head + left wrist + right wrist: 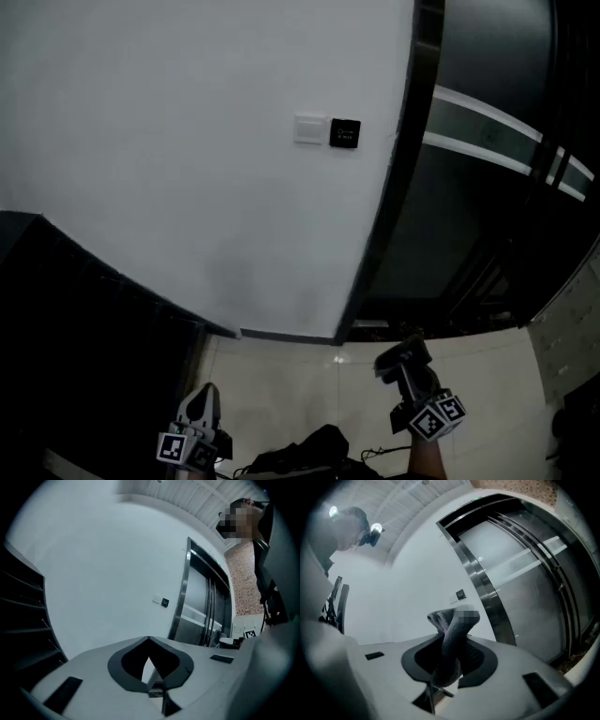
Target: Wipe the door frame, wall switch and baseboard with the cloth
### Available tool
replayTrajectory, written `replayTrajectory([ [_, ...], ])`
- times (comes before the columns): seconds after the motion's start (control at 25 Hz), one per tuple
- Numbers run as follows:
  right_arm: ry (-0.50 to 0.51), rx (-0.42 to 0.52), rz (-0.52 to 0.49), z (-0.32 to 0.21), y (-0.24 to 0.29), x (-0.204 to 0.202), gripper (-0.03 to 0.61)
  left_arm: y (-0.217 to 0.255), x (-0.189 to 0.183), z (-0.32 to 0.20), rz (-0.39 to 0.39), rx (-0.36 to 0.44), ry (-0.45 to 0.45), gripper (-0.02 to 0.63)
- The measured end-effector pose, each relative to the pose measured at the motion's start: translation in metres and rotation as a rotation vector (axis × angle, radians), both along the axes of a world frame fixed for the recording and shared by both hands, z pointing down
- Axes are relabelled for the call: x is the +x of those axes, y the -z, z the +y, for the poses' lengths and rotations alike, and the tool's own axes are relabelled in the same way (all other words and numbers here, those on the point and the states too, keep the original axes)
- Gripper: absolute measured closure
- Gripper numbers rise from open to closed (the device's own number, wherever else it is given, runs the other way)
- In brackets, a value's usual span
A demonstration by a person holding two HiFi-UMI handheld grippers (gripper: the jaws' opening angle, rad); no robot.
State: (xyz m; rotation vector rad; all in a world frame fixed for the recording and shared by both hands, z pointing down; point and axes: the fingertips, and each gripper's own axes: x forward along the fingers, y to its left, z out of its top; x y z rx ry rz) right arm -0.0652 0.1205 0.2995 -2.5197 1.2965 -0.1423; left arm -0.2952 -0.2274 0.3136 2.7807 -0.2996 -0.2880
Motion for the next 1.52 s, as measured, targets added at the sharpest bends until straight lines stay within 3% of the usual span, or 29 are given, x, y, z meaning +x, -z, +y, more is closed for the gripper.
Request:
replayTrajectory([
  [0.2, 0.085, -0.011, 0.05, -0.072, 0.022, -0.005, 0.491, 0.018, 0.011, -0.015, -0.039, 0.084, -0.072, 0.62],
  [0.4, 0.132, -0.015, 0.164, -0.13, 0.061, 0.015, 0.491, 0.051, 0.06, -0.043, 0.007, 0.115, -0.093, 0.62],
  [0.68, 0.23, 0.001, 0.334, -0.175, 0.114, 0.095, 0.491, 0.104, 0.17, -0.039, 0.021, 0.238, -0.093, 0.62],
  [0.92, 0.276, -0.031, 0.394, -0.202, 0.148, 0.182, 0.491, 0.149, 0.272, -0.012, 0.076, 0.238, -0.072, 0.62],
  [1.08, 0.27, -0.061, 0.438, -0.221, 0.168, 0.226, 0.491, 0.157, 0.325, -0.006, 0.054, 0.256, -0.059, 0.62],
  [1.28, 0.196, -0.081, 0.455, -0.249, 0.21, 0.283, 0.491, 0.179, 0.373, -0.006, 0.044, 0.33, -0.117, 0.62],
  [1.4, 0.161, -0.111, 0.481, -0.274, 0.235, 0.31, 0.491, 0.187, 0.391, -0.01, 0.027, 0.407, -0.168, 0.62],
  [1.52, 0.119, -0.158, 0.495, -0.302, 0.244, 0.332, 0.491, 0.195, 0.396, -0.022, 0.03, 0.395, -0.203, 0.62],
])
